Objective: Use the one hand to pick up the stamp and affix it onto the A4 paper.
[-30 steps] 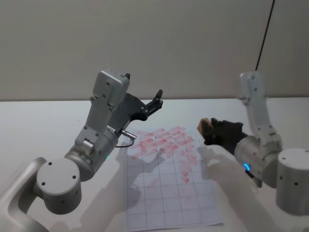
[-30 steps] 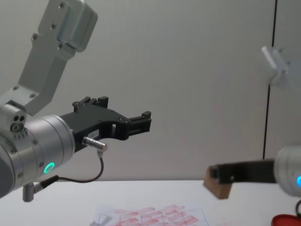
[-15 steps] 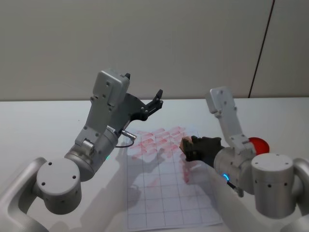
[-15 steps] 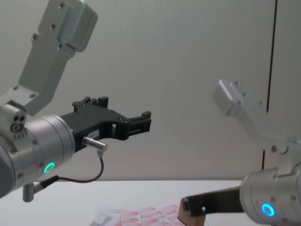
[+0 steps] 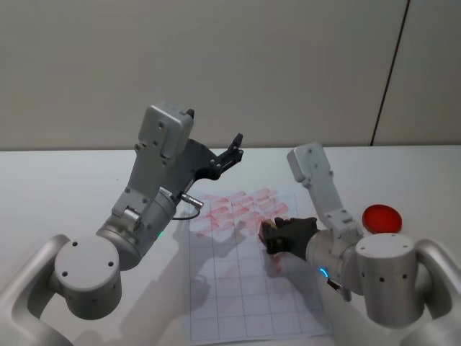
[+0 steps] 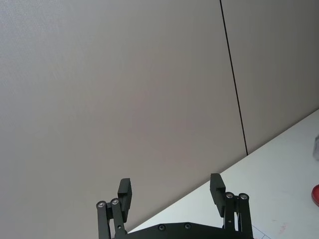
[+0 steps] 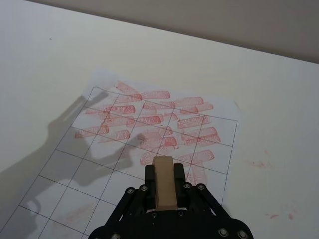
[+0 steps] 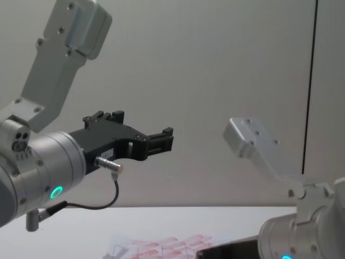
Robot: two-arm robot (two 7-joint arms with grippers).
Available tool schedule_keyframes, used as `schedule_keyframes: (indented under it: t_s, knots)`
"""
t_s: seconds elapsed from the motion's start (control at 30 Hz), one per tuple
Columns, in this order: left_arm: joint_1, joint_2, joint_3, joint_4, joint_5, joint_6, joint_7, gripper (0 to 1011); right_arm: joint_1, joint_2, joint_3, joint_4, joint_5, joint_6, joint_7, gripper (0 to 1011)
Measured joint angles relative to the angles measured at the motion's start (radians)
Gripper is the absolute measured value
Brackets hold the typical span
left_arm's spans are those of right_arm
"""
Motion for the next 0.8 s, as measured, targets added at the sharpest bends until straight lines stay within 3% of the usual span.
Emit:
schedule_keyframes:
  t_s: [0.8]
  knots:
    - [0.0, 0.0, 0.0, 0.0, 0.0, 0.0, 0.0, 1002, 0.034, -0.026, -0.016, 0.099, -0.048, -0.025, 0.035, 205]
